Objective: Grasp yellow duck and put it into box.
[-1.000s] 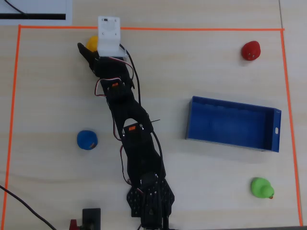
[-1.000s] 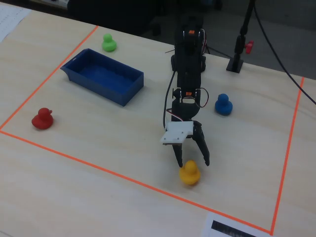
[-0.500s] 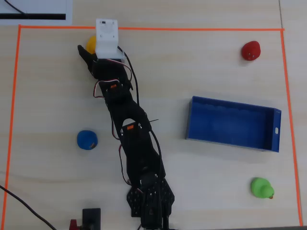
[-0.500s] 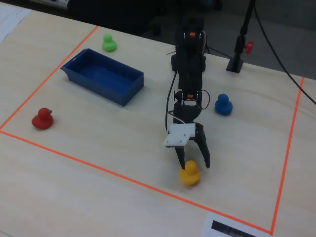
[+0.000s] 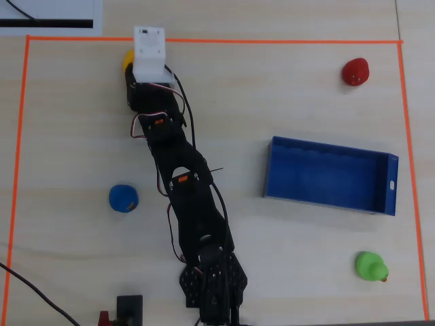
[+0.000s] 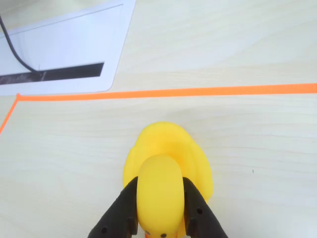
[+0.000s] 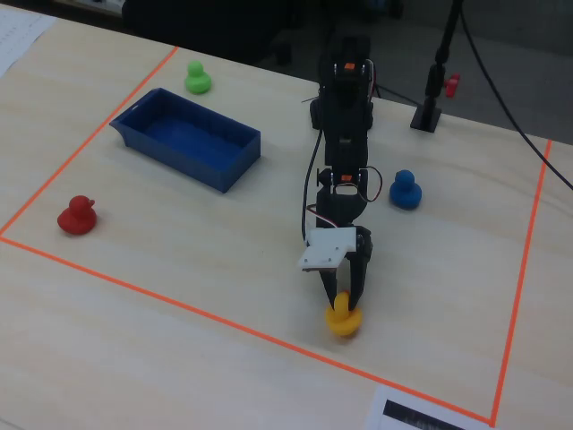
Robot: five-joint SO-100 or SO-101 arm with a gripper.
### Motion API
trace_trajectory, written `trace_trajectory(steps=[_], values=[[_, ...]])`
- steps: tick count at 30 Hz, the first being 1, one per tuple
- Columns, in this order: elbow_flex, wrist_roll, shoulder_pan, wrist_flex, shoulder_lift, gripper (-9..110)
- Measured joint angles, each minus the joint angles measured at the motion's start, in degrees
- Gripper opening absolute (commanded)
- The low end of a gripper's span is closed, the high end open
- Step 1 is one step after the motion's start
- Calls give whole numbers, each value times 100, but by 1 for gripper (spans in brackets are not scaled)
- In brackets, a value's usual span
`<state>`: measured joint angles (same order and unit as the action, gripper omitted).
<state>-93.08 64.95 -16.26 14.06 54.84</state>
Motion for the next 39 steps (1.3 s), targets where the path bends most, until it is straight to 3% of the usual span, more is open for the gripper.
trace_trajectory(steps=[6, 13, 27, 39], values=[[-765, 0, 308, -352, 861, 0], [-1450, 606, 1749, -1424, 3313, 0], [-3313, 2039, 5704, -1125, 6047, 0], [-5414, 2892, 7110, 0, 6847, 0]])
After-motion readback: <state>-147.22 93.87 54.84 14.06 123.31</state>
